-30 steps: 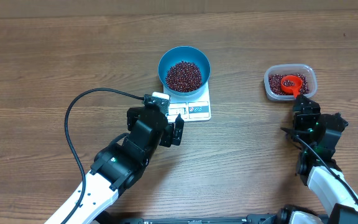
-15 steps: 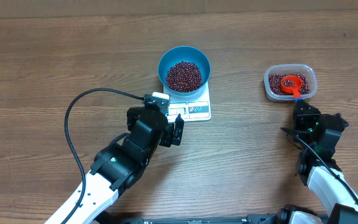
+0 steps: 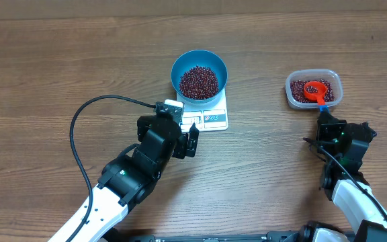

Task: Scoop item into bowl and weigh 150g on scale

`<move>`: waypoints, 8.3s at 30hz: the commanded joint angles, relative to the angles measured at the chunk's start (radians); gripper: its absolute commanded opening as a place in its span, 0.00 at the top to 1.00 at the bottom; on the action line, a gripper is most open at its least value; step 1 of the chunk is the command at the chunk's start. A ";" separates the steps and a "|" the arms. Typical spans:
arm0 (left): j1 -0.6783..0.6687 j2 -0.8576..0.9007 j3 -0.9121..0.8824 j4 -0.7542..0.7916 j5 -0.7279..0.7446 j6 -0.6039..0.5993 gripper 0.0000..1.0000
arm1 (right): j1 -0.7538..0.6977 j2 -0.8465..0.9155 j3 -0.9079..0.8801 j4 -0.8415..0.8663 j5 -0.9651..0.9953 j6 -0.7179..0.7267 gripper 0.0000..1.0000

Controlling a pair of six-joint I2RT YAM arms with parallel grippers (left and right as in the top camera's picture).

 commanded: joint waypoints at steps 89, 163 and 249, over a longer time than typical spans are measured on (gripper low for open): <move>0.005 0.001 0.023 0.004 -0.021 -0.016 0.00 | -0.191 0.103 0.999 -1.337 -0.229 -1.210 0.96; 0.005 0.001 0.023 0.005 -0.021 -0.017 0.01 | -0.003 0.396 0.993 -1.234 -0.230 -1.393 0.96; 0.005 0.001 0.023 0.005 -0.021 -0.017 0.00 | -0.397 0.491 0.992 -1.343 -1.245 -1.419 0.96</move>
